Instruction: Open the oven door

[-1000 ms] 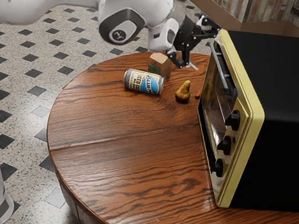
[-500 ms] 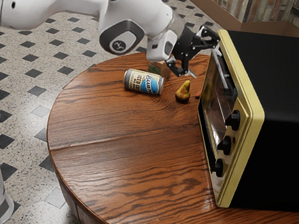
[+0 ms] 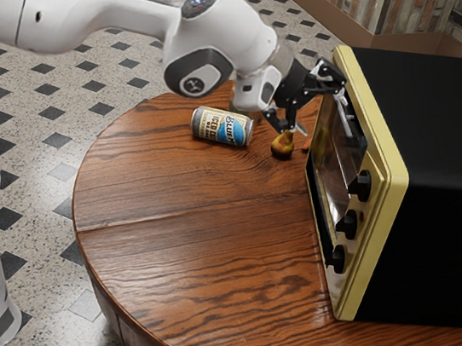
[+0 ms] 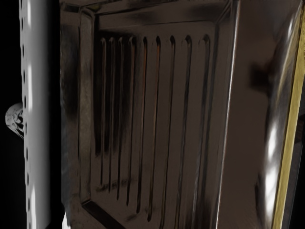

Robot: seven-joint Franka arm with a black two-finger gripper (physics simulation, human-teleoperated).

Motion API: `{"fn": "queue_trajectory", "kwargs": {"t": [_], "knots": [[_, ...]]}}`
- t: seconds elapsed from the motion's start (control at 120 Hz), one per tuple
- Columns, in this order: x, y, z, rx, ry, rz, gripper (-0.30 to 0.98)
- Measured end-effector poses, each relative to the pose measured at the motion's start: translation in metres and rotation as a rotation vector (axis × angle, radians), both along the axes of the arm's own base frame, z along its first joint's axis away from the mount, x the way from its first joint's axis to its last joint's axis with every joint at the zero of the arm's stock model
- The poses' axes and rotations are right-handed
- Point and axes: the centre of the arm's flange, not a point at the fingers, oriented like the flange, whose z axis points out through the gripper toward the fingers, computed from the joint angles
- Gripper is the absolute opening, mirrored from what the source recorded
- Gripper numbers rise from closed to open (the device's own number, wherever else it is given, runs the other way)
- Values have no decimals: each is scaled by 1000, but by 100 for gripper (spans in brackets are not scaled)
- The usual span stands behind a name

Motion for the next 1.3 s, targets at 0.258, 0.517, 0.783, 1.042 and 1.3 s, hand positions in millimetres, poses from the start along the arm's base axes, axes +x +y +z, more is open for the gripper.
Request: {"fn": "queue_trajectory", "kwargs": {"t": [0.258,0.517,0.783,1.042,1.3], "knots": [[-14,4,2,-8,14,3,63],[-36,12,-2,-18,57,20,69],[-54,18,-12,-35,89,33,68],[-86,27,-3,-46,108,47,55],[-125,35,-27,-63,176,61,59]]}}
